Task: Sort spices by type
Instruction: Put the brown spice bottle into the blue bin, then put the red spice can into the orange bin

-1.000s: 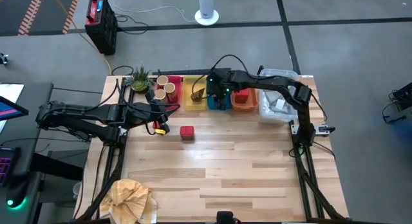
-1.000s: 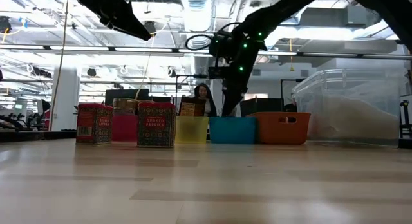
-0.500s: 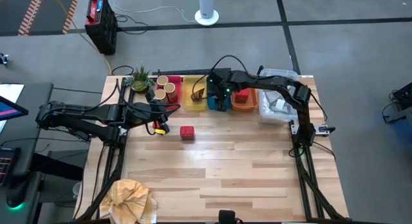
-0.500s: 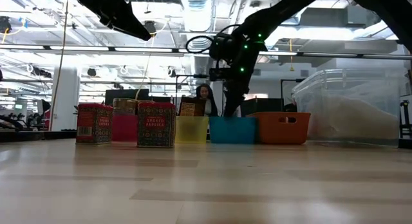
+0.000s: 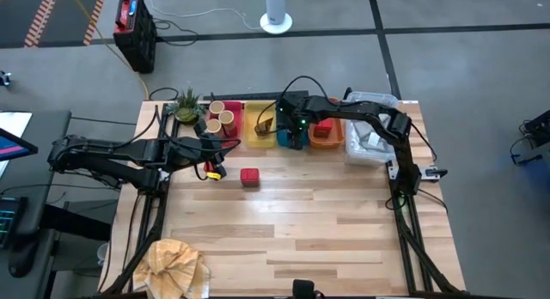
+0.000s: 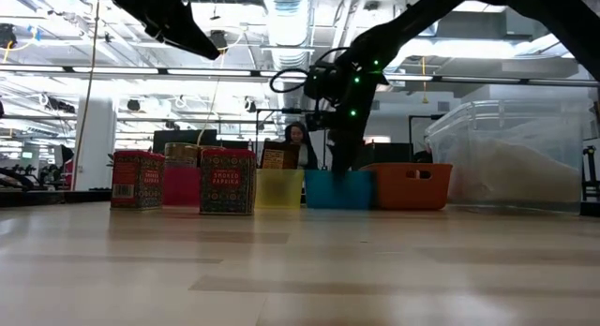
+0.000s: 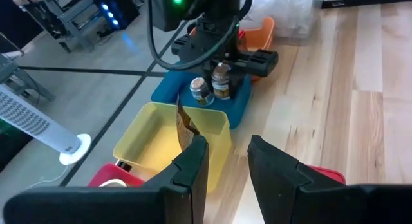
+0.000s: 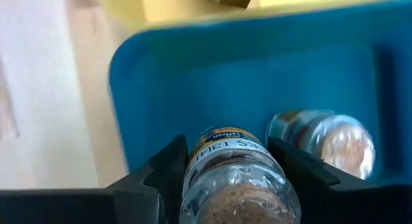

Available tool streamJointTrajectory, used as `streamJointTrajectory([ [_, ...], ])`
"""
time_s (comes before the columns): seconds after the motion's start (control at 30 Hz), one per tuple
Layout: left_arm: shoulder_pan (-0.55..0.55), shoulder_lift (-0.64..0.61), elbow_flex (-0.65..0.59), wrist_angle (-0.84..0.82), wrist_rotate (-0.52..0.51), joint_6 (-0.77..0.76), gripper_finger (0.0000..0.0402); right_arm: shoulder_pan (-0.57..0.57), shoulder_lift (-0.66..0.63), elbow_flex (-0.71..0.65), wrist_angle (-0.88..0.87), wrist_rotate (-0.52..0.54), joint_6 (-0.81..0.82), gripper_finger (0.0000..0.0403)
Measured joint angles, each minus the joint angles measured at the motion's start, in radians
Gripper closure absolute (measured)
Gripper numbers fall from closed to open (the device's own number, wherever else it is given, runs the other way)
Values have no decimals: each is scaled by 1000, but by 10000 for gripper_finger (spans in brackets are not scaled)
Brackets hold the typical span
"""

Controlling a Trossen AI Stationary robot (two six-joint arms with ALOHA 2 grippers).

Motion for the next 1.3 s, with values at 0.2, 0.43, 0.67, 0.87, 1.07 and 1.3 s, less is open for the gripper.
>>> streamJointTrajectory([
  [0.2, 0, 0, 0, -1, 0, 2, 301, -1, 14, 2, 18, 3, 7, 165],
  [0.43, 0, 0, 0, -1, 0, -3, 301, -2, 24, 1, 15, 3, 11, 148],
  [0.67, 0, 0, 0, -1, 0, 10, 301, -6, 24, 40, -21, 3, 7, 147],
  [0.87, 0, 0, 0, -1, 0, 13, 301, -1, 23, 131, -84, 3, -3, 147],
  [1.07, 0, 0, 0, -20, -1, 23, 301, 43, 23, 226, -199, 3, -17, 147],
  [1.3, 0, 0, 1, -33, -13, 12, 301, 176, 21, 314, -287, 2, -49, 146],
])
